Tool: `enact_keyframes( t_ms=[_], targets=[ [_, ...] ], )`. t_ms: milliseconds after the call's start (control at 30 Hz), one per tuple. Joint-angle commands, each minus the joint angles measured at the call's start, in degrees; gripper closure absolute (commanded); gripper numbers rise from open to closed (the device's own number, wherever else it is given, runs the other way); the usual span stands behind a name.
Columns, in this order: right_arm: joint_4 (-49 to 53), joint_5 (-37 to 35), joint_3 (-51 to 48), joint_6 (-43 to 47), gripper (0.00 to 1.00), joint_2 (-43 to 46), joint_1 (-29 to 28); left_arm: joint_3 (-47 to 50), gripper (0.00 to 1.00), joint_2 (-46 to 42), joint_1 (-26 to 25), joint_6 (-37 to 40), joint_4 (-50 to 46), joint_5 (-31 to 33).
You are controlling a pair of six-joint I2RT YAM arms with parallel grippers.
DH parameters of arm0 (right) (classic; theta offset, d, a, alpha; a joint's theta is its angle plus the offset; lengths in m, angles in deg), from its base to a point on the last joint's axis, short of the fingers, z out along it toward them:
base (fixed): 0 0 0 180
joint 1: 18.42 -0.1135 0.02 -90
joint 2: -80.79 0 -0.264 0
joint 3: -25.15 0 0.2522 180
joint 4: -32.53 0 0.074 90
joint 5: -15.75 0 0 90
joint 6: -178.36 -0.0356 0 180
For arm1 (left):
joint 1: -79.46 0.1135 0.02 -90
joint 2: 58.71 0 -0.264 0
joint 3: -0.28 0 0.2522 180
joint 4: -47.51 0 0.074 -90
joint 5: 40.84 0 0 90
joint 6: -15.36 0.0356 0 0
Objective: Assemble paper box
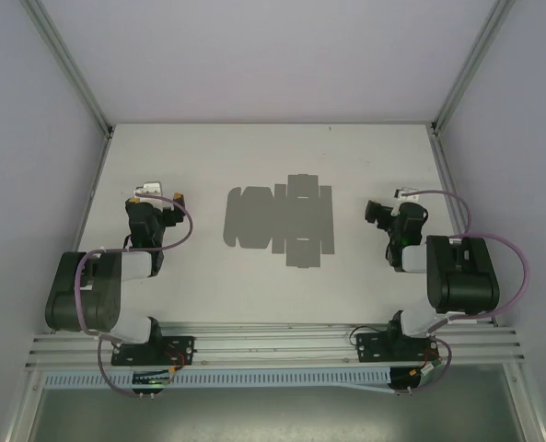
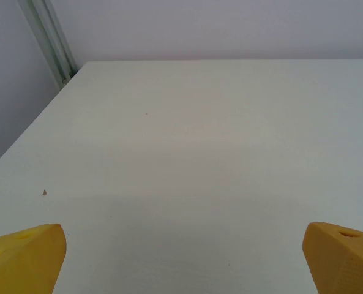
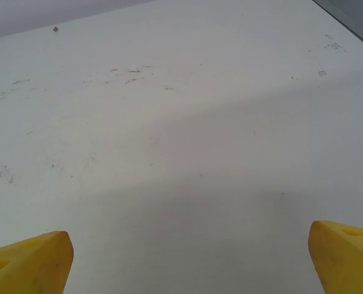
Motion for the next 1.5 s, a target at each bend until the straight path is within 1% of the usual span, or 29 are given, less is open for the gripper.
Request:
enact_keyframes(
  t_ms=[0, 167, 200, 267, 300, 367, 400, 433, 467, 500, 533, 567, 600, 633, 667, 700, 767, 900, 1000, 1067, 1133, 1167, 1233, 1267, 1300, 1367, 1433, 1467],
  targets=[
    [-2.64, -0.51, 0.84, -0.37, 0.01, 0.34, -0.27, -0.92, 0.01, 0.41, 0.22, 0.52, 0.22, -0.96],
    [-2.57, -0.31, 0.94, -0.46, 0.01, 0.34, -0.3, -1.43, 0.01, 0.66, 0.22, 0.53, -0.48, -1.05],
    [-2.57, -0.35, 0.91, -0.51, 0.01, 0.33, -0.28, -1.93, 0.01, 0.81, 0.26, 0.9, -1.38, -1.68],
    [-2.58, -0.31, 0.94, -0.49, 0.01, 0.34, -0.25, -5.4, 0.01, 1.97, 0.25, 2.41, -6.38, -5.35],
    [-2.62, -0.35, 0.9, -0.49, 0.01, 0.32, -0.28, -8.25, 0.01, 3.17, 0.22, 3.46, -10.62, -8.08],
    [-2.57, -0.22, 1.0, -0.5, 0.01, 0.33, -0.22, -17.56, 0.01, 8.45, 0.22, 4.72, -22.98, -11.53],
    [-2.57, -0.29, 0.96, -0.48, 0.01, 0.34, -0.2, -24.01, 0.01, 12.95, 0.22, 5.65, -31.05, -13.75],
    [-2.61, -0.28, 0.9, -0.47, 0.01, 0.33, -0.15, -33.28, 0.01, 19.78, 0.27, 6.25, -42.64, -16.4],
    [-2.62, -0.23, 0.89, -0.52, 0.01, 0.34, -0.15, -41.64, 0.01, 25.59, 0.29, 7.12, -53.09, -20.66],
    [-2.58, -0.08, 0.9, -0.56, 0.01, 0.33, -0.12, -46.67, 0.01, 28.84, 0.24, 10.1, -58.31, -25.53],
    [-2.66, -0.05, 0.87, -0.55, 0.01, 0.34, -0.09, -46.22, 0.01, 27.66, 0.3, 10.57, -57.12, -25.93],
    [-2.69, -0.04, 0.81, -0.55, 0.01, 0.34, -0.07, -39.79, 0.01, 22.86, 0.52, 8.44, -49.3, -21.57],
    [-2.68, 0.02, 0.87, -0.56, 0.01, 0.33, -0.08, -30.08, 0.01, 16.06, 1.23, 5.73, -37.2, -16.36],
    [-2.63, 0.01, 0.91, -0.66, 0.01, 0.33, -0.05, -19.77, 0.0, 8.34, 2.42, 2.33, -25.51, -13.81],
    [-2.57, 0.11, 0.9, -0.64, 0.01, 0.34, -0.03, -13.93, 0.01, 3.08, 3.65, 1.49, -19.65, -16.13],
    [-2.62, 0.1, 0.9, -0.59, 0.01, 0.33, 0.01, -11.26, 0.01, -0.44, 3.94, 1.23, -17.99, -15.65],
    [-2.66, 0.09, 0.89, -0.57, 0.01, 0.38, -0.02, -9.8, 0.01, -3.55, 3.96, 1.32, -18.16, -14.88],
    [-2.68, 0.07, 0.81, -0.55, 0.01, 0.36, -0.01, -9.32, 0.01, -3.9, 4.01, 0.82, -16.81, -14.72],
    [-1.97, -0.37, 1.16, -0.68, 0.01, 0.7, 0.02, -8.61, 0.01, -5.92, 4.0, -0.11, -16.29, -13.9],
    [2.4, -0.64, 2.67, -0.75, 0.01, 2.88, -0.07, -6.47, 0.01, -8.81, 3.99, -2.41, -14.16, -12.69],
    [9.94, -1.67, 5.01, -0.16, 0.01, 6.83, -0.77, -5.27, 0.01, -11.48, 3.98, -4.4, -13.67, -12.62],
    [13.9, -2.64, 6.48, 0.21, 0.01, 8.72, -1.39, -5.46, 0.01, -12.42, 4.0, -6.55, -14.95, -11.36],
    [23.42, -6.17, 10.61, 0.48, 0.01, 12.37, -3.76, -7.07, 0.01, -13.51, 4.0, -13.25, -19.65, -5.62],
    [26.95, -8.95, 12.39, 0.5, 0.01, 13.74, -5.35, -7.93, 0.01, -13.94, 4.01, -14.84, -21.52, -4.09],
    [28.67, -11.69, 13.53, 0.52, 0.01, 14.93, -7.09, -8.33, 0.01, -14.72, 3.98, -15.77, -22.68, -4.23],
    [30.39, -14.72, 15.05, 0.32, 0.01, 17.01, -10.47, -8.34, 0.01, -16.87, 3.9, -18.43, -23.55, -5.58],
    [32.92, -13.33, 16.75, -3.3, 0.01, 18.4, -12.28, -9.15, 0.01, -18.86, 4.03, -19.5, -26.0, -8.87],
    [34.61, -12.74, 17.82, -5.76, 0.01, 18.59, -12.98, -10.08, 0.01, -19.4, 3.99, -19.19, -27.98, -11.79]
  ],
)
